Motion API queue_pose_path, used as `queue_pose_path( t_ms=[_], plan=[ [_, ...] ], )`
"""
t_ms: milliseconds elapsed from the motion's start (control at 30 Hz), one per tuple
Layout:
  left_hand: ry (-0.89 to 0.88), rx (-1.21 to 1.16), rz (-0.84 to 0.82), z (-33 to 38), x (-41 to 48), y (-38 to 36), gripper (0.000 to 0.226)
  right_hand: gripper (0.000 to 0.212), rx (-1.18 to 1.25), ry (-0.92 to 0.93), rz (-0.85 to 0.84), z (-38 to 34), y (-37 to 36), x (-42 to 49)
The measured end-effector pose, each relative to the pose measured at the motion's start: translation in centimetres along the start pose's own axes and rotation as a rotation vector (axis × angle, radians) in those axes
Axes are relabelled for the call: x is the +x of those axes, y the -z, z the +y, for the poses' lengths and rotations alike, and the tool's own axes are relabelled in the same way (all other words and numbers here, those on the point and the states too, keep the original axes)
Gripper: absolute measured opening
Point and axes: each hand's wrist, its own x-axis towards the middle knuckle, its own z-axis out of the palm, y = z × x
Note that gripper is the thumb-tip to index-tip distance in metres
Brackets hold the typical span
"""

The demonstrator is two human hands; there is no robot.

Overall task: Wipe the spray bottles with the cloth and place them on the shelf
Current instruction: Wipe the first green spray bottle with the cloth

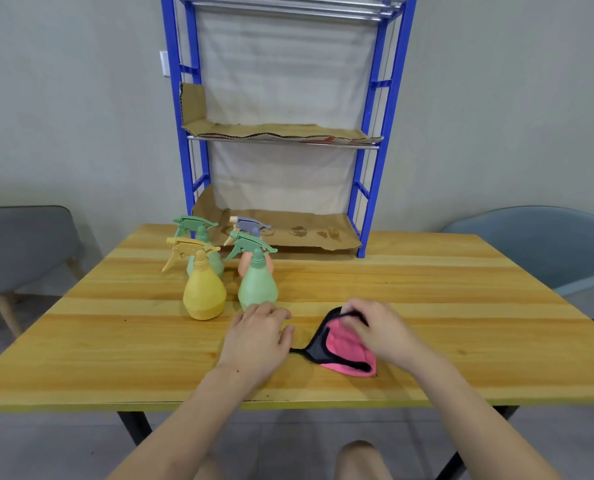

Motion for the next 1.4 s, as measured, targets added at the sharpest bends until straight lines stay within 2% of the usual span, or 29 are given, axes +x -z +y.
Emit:
queue_pose_path(
  t_ms=[100, 167, 367, 500, 600, 767, 900, 1000, 1067, 1233, 1400],
  plan=[
    [-0.007, 0.012, 0.079, -0.3, 0.8, 1.8, 0.033, 0.02, 0.167, -0.011, 0.122, -0.9, 2.5, 1.2],
    [-0.006, 0.01, 0.129, -0.6, 1.5, 3.1, 0.032, 0.016, 0.292, 0.003, 0.137, -1.6, 4.3, 2.2],
    [-0.016, 0.029, 0.332, -1.6, 3.9, 7.4, 0.026, 0.025, 0.604, 0.083, 0.212, -5.0, 9.0, 5.4],
    [-0.002, 0.069, 0.444, -3.1, 5.8, 9.4, 0.022, 0.019, 0.622, 0.109, 0.129, -6.2, 8.7, 6.8],
    [0.018, 0.131, 0.361, -3.9, 7.4, 10.6, 0.026, 0.021, 0.486, 0.16, 0.111, -6.2, 6.8, 7.3],
    [0.081, 0.277, 0.173, -5.4, 9.8, 11.2, 0.035, 0.024, 0.497, 0.211, 0.159, -7.1, 4.9, 7.8],
    [0.117, 0.327, 0.075, -6.0, 10.5, 11.0, 0.033, 0.022, 0.388, 0.218, 0.27, -7.0, 4.2, 8.3],
    [0.112, 0.305, 0.095, -6.3, 10.8, 10.9, 0.025, 0.023, 0.303, 0.151, 0.428, -6.2, 3.6, 8.5],
    [0.106, 0.272, 0.114, -6.2, 10.8, 10.7, 0.021, 0.026, 0.339, 0.103, 0.479, -6.1, 3.4, 8.2],
    [0.108, 0.188, 0.157, -5.5, 10.0, 10.2, 0.019, 0.031, 0.425, 0.039, 0.435, -6.0, 2.9, 7.2],
    [0.117, 0.144, 0.177, -3.7, 8.7, 10.3, 0.021, 0.026, 0.51, 0.001, 0.358, -6.4, 2.4, 6.1]
  ],
)
